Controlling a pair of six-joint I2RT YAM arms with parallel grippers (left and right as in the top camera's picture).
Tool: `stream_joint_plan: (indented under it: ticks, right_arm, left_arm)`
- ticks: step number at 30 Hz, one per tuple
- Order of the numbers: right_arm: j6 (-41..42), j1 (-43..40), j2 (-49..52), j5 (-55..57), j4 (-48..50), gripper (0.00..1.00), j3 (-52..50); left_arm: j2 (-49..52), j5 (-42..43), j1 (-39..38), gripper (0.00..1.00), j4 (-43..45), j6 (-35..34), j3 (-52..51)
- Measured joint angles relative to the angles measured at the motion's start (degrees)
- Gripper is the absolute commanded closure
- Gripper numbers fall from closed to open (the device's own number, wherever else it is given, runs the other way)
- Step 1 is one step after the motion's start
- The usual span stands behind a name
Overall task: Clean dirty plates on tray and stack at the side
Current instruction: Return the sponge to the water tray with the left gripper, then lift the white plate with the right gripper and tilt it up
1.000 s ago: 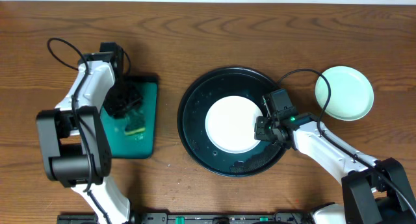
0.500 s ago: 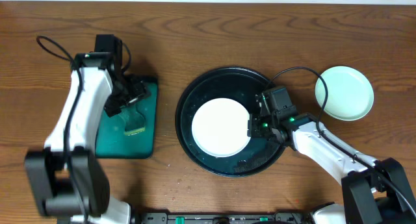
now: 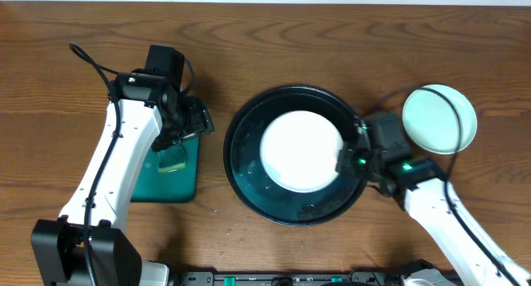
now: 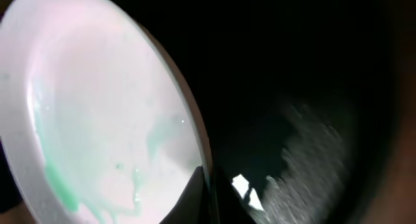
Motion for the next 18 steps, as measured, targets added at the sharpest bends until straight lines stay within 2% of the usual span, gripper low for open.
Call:
stream_joint_plan:
  ticks: [5,9,14,18]
  right_arm:
    - [2.6,-7.7,-1.2,-9.1,-9.8,0.99,-0.1]
    - [0.6,-9.9,-1.2,-21.2,-9.9,0.99,-0.1]
    - [-2.2,-10.1,-1.2,-34.6,0.2,0.99,-0.1]
    - [-4.4,-10.1,-1.2,-34.2,9.5,0.98,-0.1]
  left_arm:
    - [0.0,0.0,0.0,0.17,-0.3,0.0,0.0]
    - [0.0,0.0,0.0,0.17,-0.3,0.0,0.0]
    - [0.0,0.0,0.0,0.17,-0.3,0.0,0.0]
    - [0.0,0.0,0.0,0.17,-0.3,0.0,0.0]
